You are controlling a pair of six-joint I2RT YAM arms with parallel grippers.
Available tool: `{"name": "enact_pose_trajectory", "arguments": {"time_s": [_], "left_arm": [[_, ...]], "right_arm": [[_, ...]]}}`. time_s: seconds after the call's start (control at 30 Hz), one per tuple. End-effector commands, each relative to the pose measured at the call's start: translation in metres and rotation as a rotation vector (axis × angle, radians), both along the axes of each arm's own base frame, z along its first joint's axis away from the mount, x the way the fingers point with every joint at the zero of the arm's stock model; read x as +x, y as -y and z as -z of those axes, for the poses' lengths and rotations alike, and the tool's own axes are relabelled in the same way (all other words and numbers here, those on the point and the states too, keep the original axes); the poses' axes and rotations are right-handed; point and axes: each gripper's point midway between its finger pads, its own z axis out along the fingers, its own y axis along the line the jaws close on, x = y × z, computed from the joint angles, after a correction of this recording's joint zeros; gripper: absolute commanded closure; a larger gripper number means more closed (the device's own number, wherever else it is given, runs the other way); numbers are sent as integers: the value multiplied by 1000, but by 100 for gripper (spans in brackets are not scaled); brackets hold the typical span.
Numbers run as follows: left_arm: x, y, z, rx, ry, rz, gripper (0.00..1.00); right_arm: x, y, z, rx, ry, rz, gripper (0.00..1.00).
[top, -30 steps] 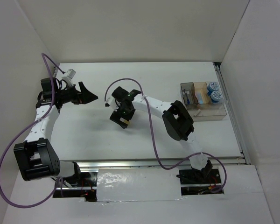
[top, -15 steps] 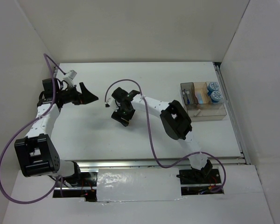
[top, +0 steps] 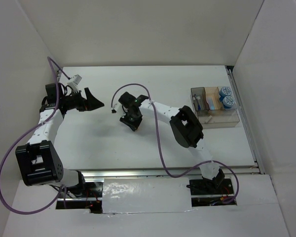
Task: Sort the stationery into containers
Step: Grab a piece of stationery with the right arm, then place the stationery into the container
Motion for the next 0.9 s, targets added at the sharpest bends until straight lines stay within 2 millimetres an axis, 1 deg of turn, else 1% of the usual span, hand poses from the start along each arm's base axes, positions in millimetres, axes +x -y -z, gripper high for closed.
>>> {"name": "enact_pose_trajectory", "arguments": {"time_s": [0.0,0.03,0.07,0.1,0.13,0.17,0.2,0.23,0.27,0.3,0.33,0.37,0.4,0.43,0.47,0.53,0.57,0.63,0.67,0.7,0.8,0.83,0.87], "left_arm": [[5,2,-19,39,86,30,1],[4,6,-20,69,98,40,1],[3,8,-21,90,104,42,1],[4,13,-18,136,113,52,1],[2,17,-17,153,109,58,1],[2,18,-15,164,103,58,1],[2,23,-13,178,100,71,1],[1,26,-9,175,85,81,1],[1,29,-8,173,83,86,1],[0,33,-5,170,72,92,1],[1,35,-4,170,73,95,1],[2,38,-4,171,80,99,1],[2,42,-3,169,77,106,1],[4,44,-2,171,75,106,1],[6,48,-3,169,77,114,1],[8,51,1,168,57,121,1],[10,51,-1,171,59,125,1],[11,51,0,181,51,124,1],[11,50,0,189,51,126,1],[11,49,1,195,51,124,1],[10,47,4,205,43,117,1],[9,47,5,204,45,118,1],[8,47,8,201,35,115,1]], "right_arm": [[2,22,-57,72,5,87,86],[-1,34,-82,113,23,110,86],[9,54,-96,136,34,173,87],[7,75,-115,159,55,209,87],[12,92,-123,167,64,250,87],[24,124,-132,170,79,323,87],[20,149,-142,171,92,362,87],[23,168,-146,157,112,390,87],[27,204,-141,131,108,468,87],[27,223,-153,140,142,500,87],[27,239,-154,134,149,530,87],[30,270,-151,114,156,589,87],[30,282,-153,110,170,606,87],[31,296,-150,98,169,626,87],[34,314,-149,95,169,672,87],[36,330,-145,96,160,706,87],[37,335,-140,102,147,719,87],[38,361,-131,93,140,776,87],[38,367,-125,87,128,789,86],[38,380,-122,77,127,809,85],[35,397,-111,69,112,840,84],[31,407,-106,62,105,861,84],[32,412,-105,59,112,869,83]]}}
